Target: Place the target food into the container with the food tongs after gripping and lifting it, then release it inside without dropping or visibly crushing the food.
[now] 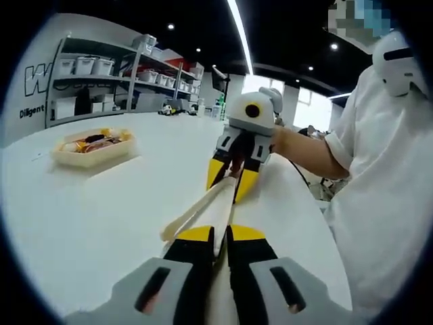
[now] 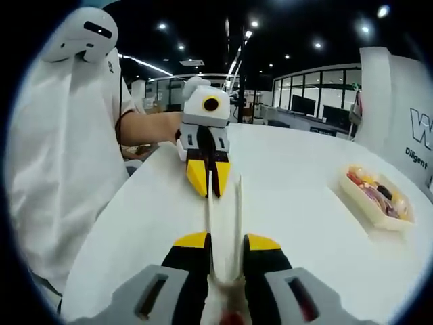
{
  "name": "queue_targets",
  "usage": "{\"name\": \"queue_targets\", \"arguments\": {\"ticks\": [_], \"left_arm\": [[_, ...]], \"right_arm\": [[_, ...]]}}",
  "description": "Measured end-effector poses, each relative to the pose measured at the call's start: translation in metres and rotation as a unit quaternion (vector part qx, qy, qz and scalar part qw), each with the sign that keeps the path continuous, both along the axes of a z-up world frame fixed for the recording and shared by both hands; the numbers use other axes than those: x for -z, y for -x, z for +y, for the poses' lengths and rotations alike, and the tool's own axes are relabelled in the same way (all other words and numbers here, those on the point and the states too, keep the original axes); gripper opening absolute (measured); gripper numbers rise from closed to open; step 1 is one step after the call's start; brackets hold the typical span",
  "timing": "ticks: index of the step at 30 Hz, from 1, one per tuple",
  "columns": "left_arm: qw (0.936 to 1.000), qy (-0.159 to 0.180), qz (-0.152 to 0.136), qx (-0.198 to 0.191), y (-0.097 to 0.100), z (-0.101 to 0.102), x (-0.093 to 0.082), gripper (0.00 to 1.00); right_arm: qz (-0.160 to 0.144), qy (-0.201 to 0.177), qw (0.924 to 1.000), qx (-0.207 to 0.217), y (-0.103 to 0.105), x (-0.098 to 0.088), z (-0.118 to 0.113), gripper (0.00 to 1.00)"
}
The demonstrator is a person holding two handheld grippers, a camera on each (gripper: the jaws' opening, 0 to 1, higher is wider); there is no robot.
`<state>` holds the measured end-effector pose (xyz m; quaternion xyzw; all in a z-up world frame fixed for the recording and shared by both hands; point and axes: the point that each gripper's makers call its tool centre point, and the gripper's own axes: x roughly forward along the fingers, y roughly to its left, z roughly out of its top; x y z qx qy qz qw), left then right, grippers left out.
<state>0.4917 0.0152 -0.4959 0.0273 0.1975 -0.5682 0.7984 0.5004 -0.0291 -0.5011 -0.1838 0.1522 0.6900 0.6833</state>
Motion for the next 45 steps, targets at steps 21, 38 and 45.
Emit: {"name": "queue_targets", "arguments": {"ticks": [21, 38, 45], "left_arm": [[1.0000, -0.004, 0.002, -0.005, -0.0006, 0.0014, 0.0020, 0.08], [0.9999, -0.001, 0.010, -0.011, -0.0012, 0.0020, 0.0018, 0.09], [0.9998, 0.002, 0.013, -0.013, -0.0011, 0.0018, 0.0014, 0.10]], "right_arm": [[0.000, -0.001, 1.0000, 0.001, 0.0009, 0.0009, 0.0005, 0.13], [0.006, -0.007, 1.0000, 0.000, 0.0041, -0.0004, 0.0028, 0.14], [0.008, -0.008, 0.9999, -0.002, 0.0054, -0.0010, 0.0036, 0.15]]}}
